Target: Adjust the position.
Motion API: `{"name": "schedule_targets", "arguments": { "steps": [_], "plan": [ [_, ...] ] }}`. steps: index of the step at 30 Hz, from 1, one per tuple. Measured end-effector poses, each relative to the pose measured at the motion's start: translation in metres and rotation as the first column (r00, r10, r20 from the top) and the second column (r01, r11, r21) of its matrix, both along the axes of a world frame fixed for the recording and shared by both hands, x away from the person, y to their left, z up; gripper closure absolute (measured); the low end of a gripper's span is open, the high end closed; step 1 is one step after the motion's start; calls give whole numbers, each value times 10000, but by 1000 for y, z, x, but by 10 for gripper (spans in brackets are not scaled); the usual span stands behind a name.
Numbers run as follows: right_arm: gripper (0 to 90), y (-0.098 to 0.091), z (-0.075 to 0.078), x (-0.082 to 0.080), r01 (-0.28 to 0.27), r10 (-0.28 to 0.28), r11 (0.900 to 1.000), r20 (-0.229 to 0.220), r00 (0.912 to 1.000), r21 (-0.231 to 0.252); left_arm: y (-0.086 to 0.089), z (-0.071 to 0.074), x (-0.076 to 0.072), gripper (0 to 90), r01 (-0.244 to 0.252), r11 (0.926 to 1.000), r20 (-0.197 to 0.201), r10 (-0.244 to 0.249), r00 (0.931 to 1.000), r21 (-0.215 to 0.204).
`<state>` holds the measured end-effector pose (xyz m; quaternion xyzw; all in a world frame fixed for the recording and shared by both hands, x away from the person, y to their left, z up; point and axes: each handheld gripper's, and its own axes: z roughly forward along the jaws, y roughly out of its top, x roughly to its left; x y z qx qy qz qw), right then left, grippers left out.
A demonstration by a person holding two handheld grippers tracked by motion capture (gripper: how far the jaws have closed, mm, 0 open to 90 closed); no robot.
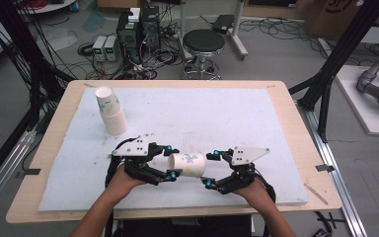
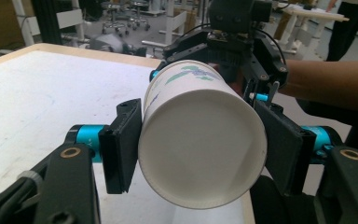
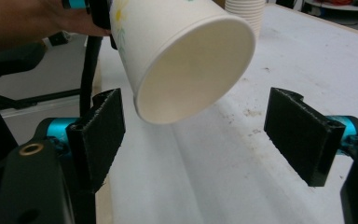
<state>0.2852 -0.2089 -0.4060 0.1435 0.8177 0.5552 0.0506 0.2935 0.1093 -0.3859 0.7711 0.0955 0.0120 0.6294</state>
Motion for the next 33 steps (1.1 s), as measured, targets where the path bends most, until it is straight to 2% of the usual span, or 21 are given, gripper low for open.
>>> {"name": "schedule_targets", "arguments": {
  "steps": [9, 13, 21, 28, 33],
  "plan": [
    [209, 5, 1, 0, -552, 556, 9978, -92, 9984, 366, -5, 0, -1, 354, 493, 9984, -136, -497, 9987, -286],
    [219, 6, 1, 0, -766, 766, 9956, 25, 9971, 543, -7, -1, -2, 354, 674, 9969, -83, -677, 9977, -401],
    [264, 0, 1, 2, -1089, 1096, 9837, 24, 9940, 1432, -5, -4, -1, 358, 859, 9916, -167, -879, 9960, -968],
    [325, -5, 1, 2, -1177, 1221, 9714, -86, 9925, 2063, -5, -6, 0, 368, 873, 9915, -218, -898, 9957, -967],
    [341, -6, 1, 3, -1139, 1181, 9715, -83, 9930, 2080, -5, -6, 0, 369, 856, 9918, -276, -886, 9957, -946]
  ]
}}
